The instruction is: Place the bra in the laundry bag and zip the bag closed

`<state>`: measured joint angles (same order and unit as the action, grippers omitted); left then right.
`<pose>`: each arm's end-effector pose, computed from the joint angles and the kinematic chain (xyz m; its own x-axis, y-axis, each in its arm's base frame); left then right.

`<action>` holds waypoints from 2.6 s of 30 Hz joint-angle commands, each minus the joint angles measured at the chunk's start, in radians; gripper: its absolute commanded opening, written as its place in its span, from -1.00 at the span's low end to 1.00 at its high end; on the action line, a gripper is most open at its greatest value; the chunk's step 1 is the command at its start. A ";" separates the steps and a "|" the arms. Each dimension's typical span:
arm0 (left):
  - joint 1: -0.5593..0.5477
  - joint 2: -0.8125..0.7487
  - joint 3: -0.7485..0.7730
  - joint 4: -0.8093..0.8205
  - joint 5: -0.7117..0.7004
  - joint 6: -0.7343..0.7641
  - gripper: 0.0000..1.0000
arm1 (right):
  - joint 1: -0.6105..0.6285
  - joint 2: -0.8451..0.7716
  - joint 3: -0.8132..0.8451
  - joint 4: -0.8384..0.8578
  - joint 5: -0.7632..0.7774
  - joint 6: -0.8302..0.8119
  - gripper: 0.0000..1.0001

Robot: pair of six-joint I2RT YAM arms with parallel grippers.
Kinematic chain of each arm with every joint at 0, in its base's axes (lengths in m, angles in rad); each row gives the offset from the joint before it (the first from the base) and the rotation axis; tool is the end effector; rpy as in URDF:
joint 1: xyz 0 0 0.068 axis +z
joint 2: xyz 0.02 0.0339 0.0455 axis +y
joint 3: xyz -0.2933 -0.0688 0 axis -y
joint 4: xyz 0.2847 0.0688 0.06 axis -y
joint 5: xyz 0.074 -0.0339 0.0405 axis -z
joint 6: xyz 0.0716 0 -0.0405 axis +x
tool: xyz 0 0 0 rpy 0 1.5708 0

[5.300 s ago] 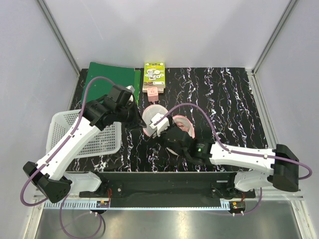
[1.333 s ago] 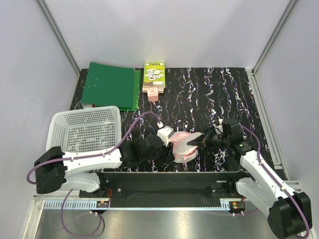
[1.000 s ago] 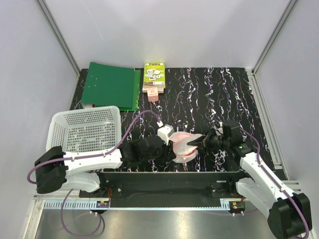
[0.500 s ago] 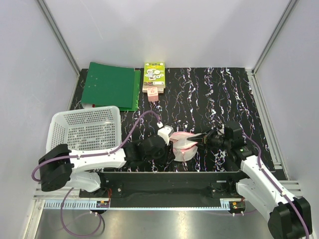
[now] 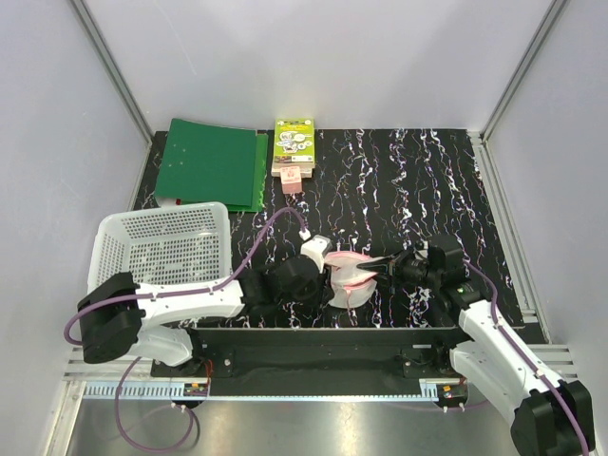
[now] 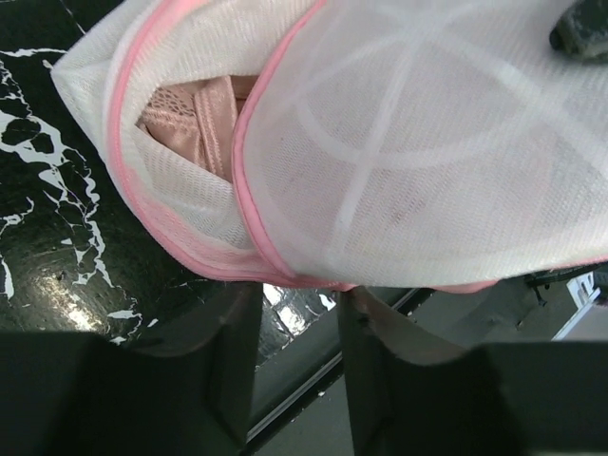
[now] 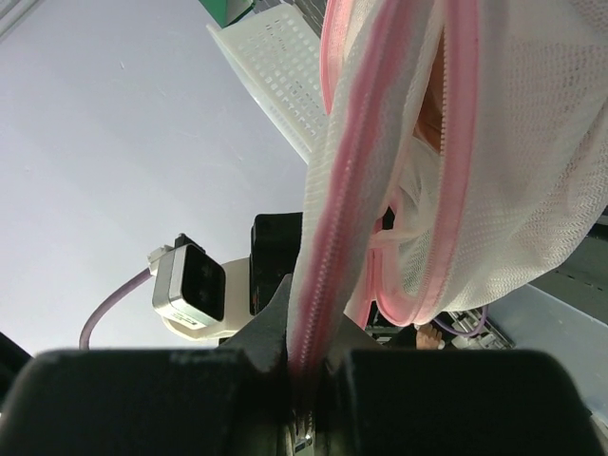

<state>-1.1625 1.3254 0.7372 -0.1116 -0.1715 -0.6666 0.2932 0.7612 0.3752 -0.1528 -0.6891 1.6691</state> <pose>0.1420 -0.2975 0.1969 -0.7281 0.1486 -0.6692 0.5119 0.7671 -0.3866 0.1830 0.1028 0.1979 -0.6937 0.5929 0.4089 0.5620 0.0905 0.8222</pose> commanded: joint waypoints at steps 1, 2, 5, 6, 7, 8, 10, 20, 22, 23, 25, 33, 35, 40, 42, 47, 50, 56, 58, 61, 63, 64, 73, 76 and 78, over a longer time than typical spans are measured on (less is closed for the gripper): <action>0.020 0.009 0.050 0.049 -0.048 -0.007 -0.31 | -0.003 -0.016 0.002 0.038 0.000 0.027 -1.00; 0.023 0.014 0.053 0.050 -0.049 -0.007 -0.33 | -0.005 -0.019 0.001 0.038 -0.001 0.027 -1.00; 0.035 0.023 0.064 0.053 -0.051 0.001 -0.41 | -0.005 -0.028 -0.007 0.036 -0.006 0.030 -1.00; 0.038 0.026 0.068 0.053 -0.052 0.002 -0.44 | -0.005 -0.031 -0.009 0.036 -0.007 0.034 -1.00; 0.043 0.028 0.071 0.055 -0.049 0.004 -0.47 | -0.005 -0.040 -0.015 0.036 -0.009 0.035 -1.00; 0.046 0.028 0.073 0.059 -0.045 0.012 -0.58 | -0.003 -0.043 -0.016 0.033 -0.007 0.035 -1.00; 0.050 0.029 0.076 0.050 -0.048 0.012 -0.68 | -0.005 -0.054 -0.022 0.030 -0.007 0.040 -1.00; 0.060 -0.048 0.022 0.046 0.016 0.056 -1.00 | -0.003 -0.017 0.022 -0.054 0.000 -0.066 -0.99; 0.060 -0.086 -0.002 0.058 0.049 0.062 -1.00 | -0.005 -0.003 0.047 -0.083 0.008 -0.112 -0.99; 0.060 -0.095 -0.012 0.059 0.061 0.062 -1.00 | -0.005 0.001 0.053 -0.086 0.008 -0.117 -0.99; 0.060 -0.117 -0.025 0.056 0.085 0.065 -1.00 | -0.005 0.001 0.057 -0.087 0.014 -0.111 -0.99; 0.061 -0.195 -0.108 0.147 0.112 0.029 -0.53 | -0.005 -0.039 0.045 -0.079 0.031 -0.016 -1.00; 0.061 -0.203 -0.119 0.164 0.122 0.024 -0.53 | -0.003 -0.051 0.042 -0.071 0.039 0.009 -1.00; 0.060 -0.249 -0.145 0.178 0.130 -0.007 -0.53 | -0.005 -0.060 0.034 -0.070 0.060 0.041 -1.00; 0.061 -0.270 -0.147 0.181 0.141 -0.020 -0.42 | -0.005 -0.060 0.034 -0.068 0.063 0.050 -1.00; 0.060 -0.247 -0.142 0.220 0.165 -0.042 -0.16 | -0.005 -0.050 0.047 -0.068 0.074 0.055 -1.00; 0.061 -0.204 -0.124 0.231 0.165 -0.041 -0.14 | -0.003 -0.042 0.059 -0.068 0.079 0.058 -1.00; 0.086 -0.150 -0.087 0.198 0.165 -0.048 0.00 | -0.005 -0.048 0.059 -0.068 0.088 0.073 -1.00; 0.095 -0.146 -0.081 0.197 0.165 -0.042 -0.02 | -0.005 -0.053 0.057 -0.067 0.089 0.075 -1.00; 0.103 -0.135 -0.073 0.222 0.165 -0.034 -0.10 | -0.005 -0.057 0.054 -0.068 0.088 0.078 -1.00; 0.107 -0.109 -0.062 0.230 0.197 -0.030 -0.15 | -0.005 -0.060 0.051 -0.067 0.091 0.083 -1.00; 0.110 -0.101 -0.053 0.236 0.214 -0.030 -0.18 | -0.005 -0.062 0.050 -0.067 0.092 0.086 -1.00; 0.122 -0.075 -0.027 0.239 0.202 -0.021 -0.31 | -0.005 -0.063 0.054 -0.064 0.086 0.087 -1.00; 0.127 -0.066 -0.013 0.233 0.199 -0.019 -0.38 | -0.005 -0.069 0.048 -0.064 0.085 0.089 -1.00; 0.127 -0.061 -0.006 0.233 0.199 -0.021 -0.44 | -0.005 -0.071 0.044 -0.064 0.083 0.090 -1.00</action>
<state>-1.0409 1.2533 0.6750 0.0628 0.0269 -0.7036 0.2932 0.7067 0.3996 -0.2306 -0.6109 1.7428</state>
